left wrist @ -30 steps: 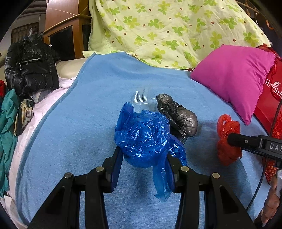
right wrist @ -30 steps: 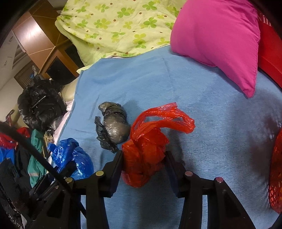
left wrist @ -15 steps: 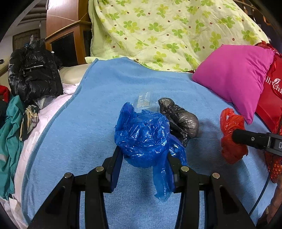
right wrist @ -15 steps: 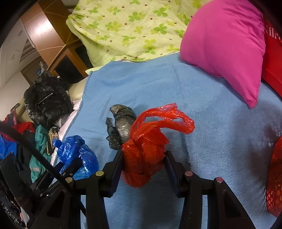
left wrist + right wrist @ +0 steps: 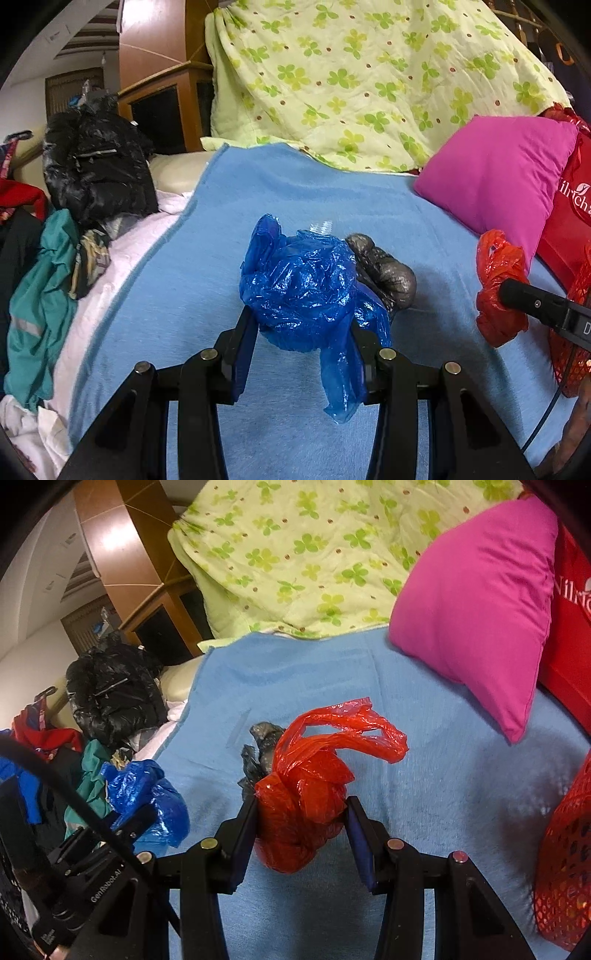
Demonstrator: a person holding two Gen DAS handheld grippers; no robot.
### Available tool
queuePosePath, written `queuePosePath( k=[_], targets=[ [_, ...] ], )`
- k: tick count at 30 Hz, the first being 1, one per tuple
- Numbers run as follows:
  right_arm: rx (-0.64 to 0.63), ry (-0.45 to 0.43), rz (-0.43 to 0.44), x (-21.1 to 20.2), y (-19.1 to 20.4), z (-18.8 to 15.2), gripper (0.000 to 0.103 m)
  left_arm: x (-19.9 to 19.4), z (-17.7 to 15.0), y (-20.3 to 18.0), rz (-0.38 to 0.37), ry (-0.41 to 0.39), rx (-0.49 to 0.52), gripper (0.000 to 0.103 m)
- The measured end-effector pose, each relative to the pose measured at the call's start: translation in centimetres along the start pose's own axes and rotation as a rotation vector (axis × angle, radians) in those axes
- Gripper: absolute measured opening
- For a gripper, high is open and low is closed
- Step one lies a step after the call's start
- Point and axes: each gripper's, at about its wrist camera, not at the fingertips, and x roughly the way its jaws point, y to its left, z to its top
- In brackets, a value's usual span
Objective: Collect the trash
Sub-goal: 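Carry the blue bag with the left tool while the right tool carries the red bag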
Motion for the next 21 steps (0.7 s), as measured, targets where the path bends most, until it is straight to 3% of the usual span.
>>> queuePosePath(
  k=[21],
  targets=[
    [-0.063,-0.199,0.074,-7.2,1.0,0.5,0.050,-6.6,2.9,-3.4,0.009,-0.111,0.059,0.046]
  ],
)
